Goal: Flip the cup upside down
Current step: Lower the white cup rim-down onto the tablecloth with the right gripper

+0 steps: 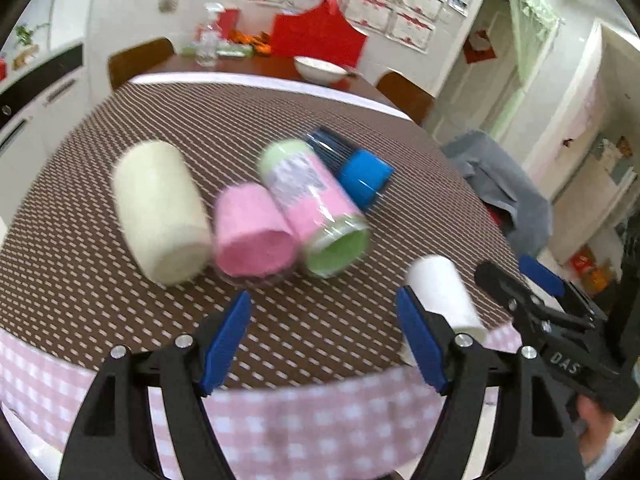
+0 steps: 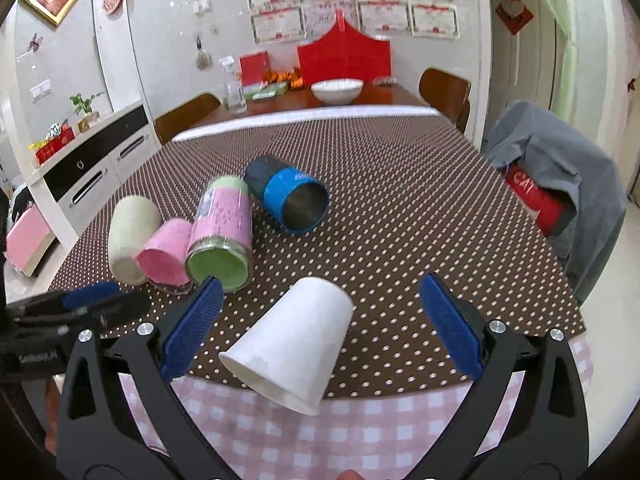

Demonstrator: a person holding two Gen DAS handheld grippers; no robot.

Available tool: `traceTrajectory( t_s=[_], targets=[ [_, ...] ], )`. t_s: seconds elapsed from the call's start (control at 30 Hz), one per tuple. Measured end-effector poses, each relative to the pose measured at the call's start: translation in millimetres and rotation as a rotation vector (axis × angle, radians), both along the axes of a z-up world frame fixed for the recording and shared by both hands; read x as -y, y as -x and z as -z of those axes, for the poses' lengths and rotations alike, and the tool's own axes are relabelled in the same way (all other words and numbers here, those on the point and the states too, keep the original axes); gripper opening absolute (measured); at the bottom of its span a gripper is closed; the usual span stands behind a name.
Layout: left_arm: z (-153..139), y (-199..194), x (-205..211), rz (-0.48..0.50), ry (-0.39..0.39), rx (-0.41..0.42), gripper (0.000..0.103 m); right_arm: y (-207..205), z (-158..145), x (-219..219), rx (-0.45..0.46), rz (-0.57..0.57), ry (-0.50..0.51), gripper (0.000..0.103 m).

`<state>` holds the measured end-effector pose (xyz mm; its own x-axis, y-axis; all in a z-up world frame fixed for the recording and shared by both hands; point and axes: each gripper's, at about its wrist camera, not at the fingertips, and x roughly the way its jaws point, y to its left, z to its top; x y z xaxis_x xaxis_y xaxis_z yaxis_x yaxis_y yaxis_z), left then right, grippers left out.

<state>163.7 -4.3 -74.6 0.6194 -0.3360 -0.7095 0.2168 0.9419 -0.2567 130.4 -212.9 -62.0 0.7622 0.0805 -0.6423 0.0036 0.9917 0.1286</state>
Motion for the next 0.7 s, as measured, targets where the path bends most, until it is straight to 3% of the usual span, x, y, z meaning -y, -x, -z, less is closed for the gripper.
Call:
traceTrajectory(
  t_s=[0.17, 0.33, 0.7],
  targets=[
    [-2.3, -10.9, -9.5, -0.035, -0.076, 0.055, 0.074, -21.6, 15.0, 1.1, -0.114, 0.029, -0.060, 0.097],
    [2.9, -25.4, -18.4, -0.029, -0.068, 0.043, 0.074, -41.2, 34.6, 3.9, -0.236, 0.029, -0.154, 0.097],
    [12.0, -43.5, -20.7, -0.010, -0.061, 0.057, 0.074, -58.8, 51.7, -0.2, -0.349, -0.007, -0.260, 0.097]
  ],
)
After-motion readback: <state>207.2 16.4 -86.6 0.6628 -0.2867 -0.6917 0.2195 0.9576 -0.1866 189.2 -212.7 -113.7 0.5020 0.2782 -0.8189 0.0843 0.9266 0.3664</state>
